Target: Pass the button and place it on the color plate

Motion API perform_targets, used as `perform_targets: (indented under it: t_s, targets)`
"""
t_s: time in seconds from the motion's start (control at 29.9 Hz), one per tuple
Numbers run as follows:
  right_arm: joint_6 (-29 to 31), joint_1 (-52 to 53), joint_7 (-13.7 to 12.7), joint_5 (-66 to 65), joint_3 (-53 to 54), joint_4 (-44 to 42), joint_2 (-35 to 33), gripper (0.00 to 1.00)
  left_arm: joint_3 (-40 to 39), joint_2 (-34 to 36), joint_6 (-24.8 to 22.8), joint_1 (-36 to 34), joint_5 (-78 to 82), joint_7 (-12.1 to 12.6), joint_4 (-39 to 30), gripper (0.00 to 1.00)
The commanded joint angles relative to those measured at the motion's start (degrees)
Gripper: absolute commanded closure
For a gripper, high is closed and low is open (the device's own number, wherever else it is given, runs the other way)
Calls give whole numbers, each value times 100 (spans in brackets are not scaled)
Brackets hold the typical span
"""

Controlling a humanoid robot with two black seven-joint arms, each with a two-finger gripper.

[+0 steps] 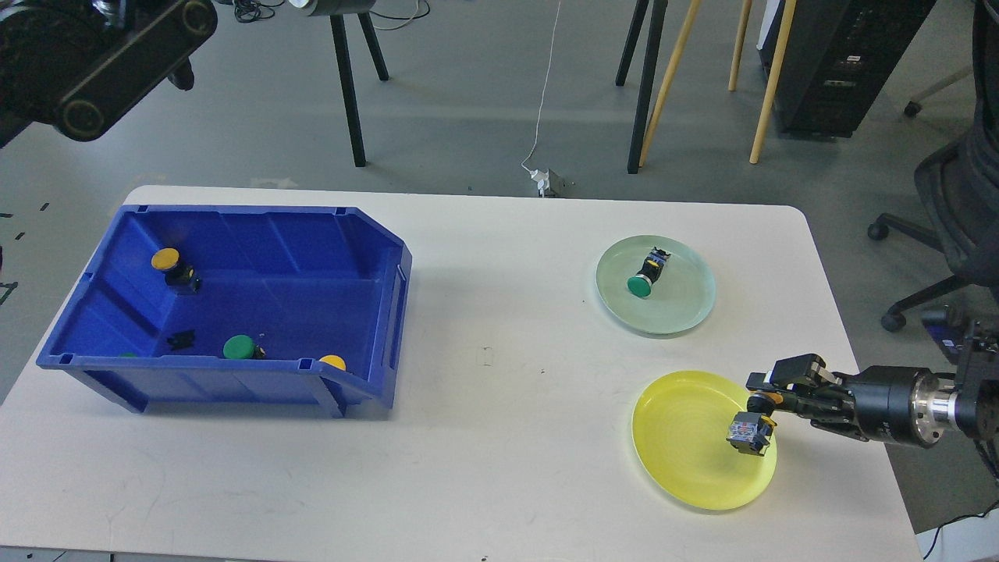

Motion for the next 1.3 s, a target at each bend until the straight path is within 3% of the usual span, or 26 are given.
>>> perform_targets:
  t_s: [0.0, 0.33, 0.5, 0.67, 0.77, 0.9, 1.0, 1.1, 1.27]
  targets:
    - [-8, -69, 11, 8, -3, -158, 280, 39, -5, 1, 0, 3, 0, -2, 0, 2]
    - [18, 142, 11, 114, 119, -53, 228, 7, -40, 9, 0, 3, 0, -2, 9, 2]
    - [-16, 660, 20, 131, 838, 9, -62, 4, -145, 71, 0, 56, 0, 7, 9, 2]
    - [-34, 652, 20, 385, 2595, -219, 376, 2, -172, 80, 0, 73, -332, 16, 237, 1]
    - [-95, 687, 3, 754, 3142, -912, 867, 3, -190, 80, 0, 73, -1026, 24, 316, 1]
    - [-368, 967, -85, 1273, 3407, -2044, 1413, 4, -181, 71, 400, 82, -1958, 24, 570, 0]
    - [-500, 1380, -593, 1476, 3416, -3011, 1886, 4, -181, 1, 471, 82, -2354, 129, 904, 0]
    - [-570, 1732, -902, 1485, 3398, -3917, 2607, 5, -190, -26, 506, 91, -2741, 288, 1002, 1]
    - [-649, 2330, -876, 1459, 3170, -5464, 3557, 4, -84, -140, 778, 100, -2883, 358, 1046, 1]
